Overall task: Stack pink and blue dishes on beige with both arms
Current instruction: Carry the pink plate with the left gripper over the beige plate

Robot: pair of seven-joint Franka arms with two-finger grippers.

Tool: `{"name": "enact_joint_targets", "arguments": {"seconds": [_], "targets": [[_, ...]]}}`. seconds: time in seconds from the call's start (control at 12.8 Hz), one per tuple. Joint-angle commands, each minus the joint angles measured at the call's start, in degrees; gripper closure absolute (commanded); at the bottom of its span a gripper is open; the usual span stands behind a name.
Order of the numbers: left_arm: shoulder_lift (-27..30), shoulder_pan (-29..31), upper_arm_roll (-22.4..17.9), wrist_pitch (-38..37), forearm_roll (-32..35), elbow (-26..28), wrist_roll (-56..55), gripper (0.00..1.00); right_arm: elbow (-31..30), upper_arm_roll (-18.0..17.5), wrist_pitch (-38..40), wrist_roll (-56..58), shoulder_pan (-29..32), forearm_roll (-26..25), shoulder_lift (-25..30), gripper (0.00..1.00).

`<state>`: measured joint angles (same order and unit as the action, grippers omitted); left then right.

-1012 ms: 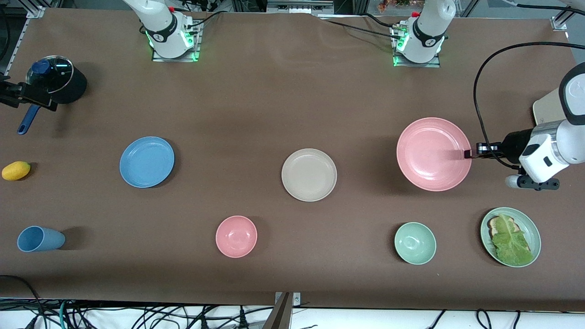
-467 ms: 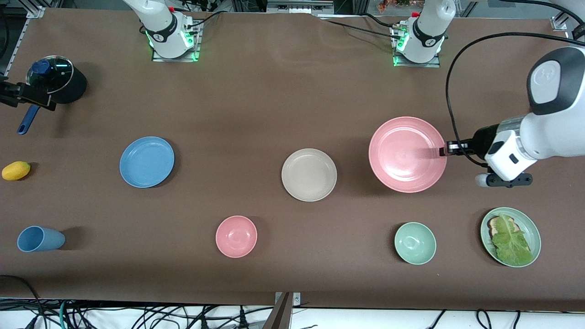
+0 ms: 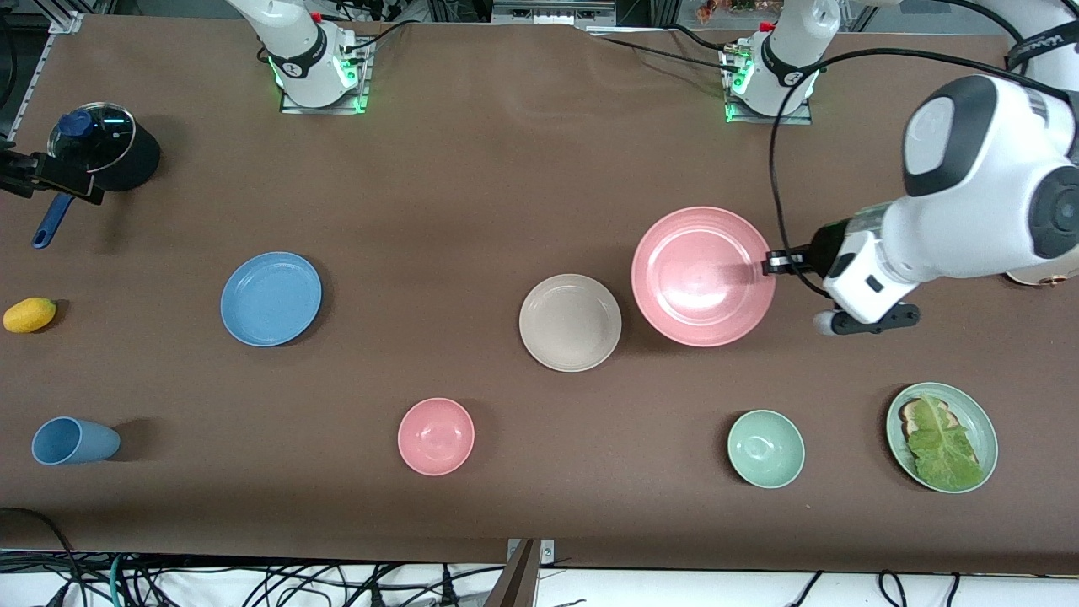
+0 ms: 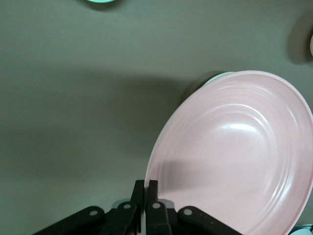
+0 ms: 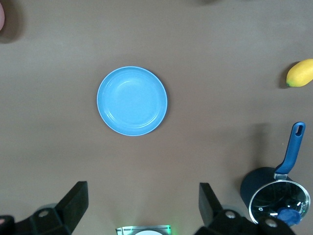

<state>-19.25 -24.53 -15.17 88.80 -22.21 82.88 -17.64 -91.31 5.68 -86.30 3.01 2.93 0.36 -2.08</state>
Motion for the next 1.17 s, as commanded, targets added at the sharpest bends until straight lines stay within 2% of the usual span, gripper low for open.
{"name": "enact_joint_targets", "arguments": {"seconds": [0.0,0.31,0.55,1.09], "targets": [[-0.44,-4.02,-0.48,1.71,1.56,-0.79,-6.07,1.00,0.60,-0.24,0.69,0.24,0.41,-0.01,-0.20,0.00],[-2.54,-7.98,-0.56,6.63,1.73,-0.79,-10.13,1.00,0.60,-0.15,0.69,0.33,0.50,0.08,-0.20,0.00],[-6.23,-10.27,-0.56,14.00,1.73,-0.44,-11.54,1.00,0.60,-0.15,0.69,0.33,0.59,0.08,-0.20,0.00],[-10.46,-14.75,-0.56,20.61,1.82,0.53,-16.98,1.00,0.60,-0.15,0.69,0.33,0.85,-0.01,-0.29,0.00]]}}
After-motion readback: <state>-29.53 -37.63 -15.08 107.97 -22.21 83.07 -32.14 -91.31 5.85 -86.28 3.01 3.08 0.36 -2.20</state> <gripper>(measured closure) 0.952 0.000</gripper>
